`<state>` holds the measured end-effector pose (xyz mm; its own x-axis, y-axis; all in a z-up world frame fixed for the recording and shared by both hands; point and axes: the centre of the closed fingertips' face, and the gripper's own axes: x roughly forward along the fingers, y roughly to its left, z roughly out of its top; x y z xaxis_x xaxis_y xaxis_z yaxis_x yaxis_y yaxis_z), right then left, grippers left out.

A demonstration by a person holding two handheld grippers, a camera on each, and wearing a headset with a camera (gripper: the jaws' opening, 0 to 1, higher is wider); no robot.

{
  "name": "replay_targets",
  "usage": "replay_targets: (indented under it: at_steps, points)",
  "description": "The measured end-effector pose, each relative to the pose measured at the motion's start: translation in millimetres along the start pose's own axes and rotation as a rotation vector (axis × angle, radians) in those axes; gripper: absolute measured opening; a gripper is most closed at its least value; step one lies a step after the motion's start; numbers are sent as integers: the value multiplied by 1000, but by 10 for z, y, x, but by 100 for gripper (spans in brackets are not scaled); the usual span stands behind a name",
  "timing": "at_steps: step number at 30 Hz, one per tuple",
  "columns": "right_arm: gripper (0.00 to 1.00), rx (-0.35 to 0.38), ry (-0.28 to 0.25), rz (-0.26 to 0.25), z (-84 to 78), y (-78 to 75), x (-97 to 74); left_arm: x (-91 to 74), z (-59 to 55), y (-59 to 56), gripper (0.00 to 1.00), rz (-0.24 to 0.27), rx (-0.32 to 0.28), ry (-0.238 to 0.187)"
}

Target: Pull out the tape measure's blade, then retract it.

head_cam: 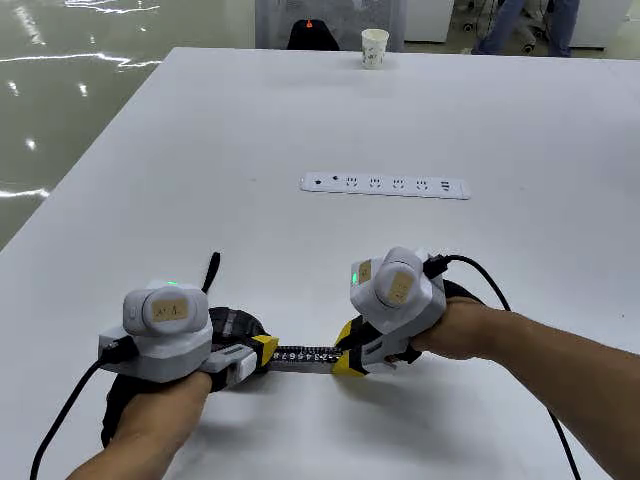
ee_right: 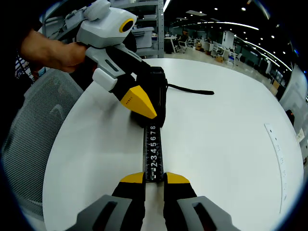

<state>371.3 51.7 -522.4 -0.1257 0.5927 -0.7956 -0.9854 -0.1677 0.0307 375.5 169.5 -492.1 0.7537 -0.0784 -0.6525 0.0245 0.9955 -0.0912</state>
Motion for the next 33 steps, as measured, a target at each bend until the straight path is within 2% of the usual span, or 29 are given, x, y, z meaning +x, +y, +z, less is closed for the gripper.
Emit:
replay_targets:
  at_steps: [33]
  points:
    - [10,-21,-36,-3,330,-6,240,-6,5,-4,58,-5,-9,2]
